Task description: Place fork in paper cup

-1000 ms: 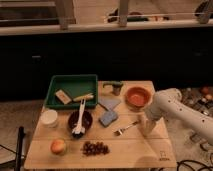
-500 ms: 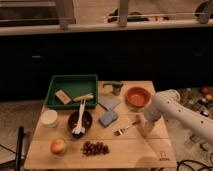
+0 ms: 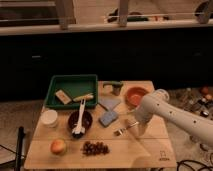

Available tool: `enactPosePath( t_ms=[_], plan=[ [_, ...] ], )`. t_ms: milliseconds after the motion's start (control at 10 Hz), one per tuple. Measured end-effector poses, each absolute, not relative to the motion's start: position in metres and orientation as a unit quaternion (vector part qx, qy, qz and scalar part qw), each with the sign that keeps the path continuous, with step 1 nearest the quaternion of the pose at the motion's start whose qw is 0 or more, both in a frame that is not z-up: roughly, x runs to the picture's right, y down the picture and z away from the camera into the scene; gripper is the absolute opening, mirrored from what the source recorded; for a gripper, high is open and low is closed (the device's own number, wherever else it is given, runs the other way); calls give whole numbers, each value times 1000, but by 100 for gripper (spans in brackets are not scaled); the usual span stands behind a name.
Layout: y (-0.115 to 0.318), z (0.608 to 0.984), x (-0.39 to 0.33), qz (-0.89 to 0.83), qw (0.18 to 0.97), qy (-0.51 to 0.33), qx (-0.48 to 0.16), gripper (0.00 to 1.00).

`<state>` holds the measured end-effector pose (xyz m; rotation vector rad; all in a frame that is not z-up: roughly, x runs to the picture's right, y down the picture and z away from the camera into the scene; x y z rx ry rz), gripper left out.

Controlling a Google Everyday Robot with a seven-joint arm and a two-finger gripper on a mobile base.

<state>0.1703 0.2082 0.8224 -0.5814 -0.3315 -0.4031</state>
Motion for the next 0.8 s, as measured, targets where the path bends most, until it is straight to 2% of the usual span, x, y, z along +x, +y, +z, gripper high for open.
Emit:
enactPosePath(
  t_ms=[600, 800],
  plan=[
    [231, 832, 151, -268, 896, -160, -316, 80],
    [238, 837, 154, -262, 896, -157, -324, 74]
  ],
)
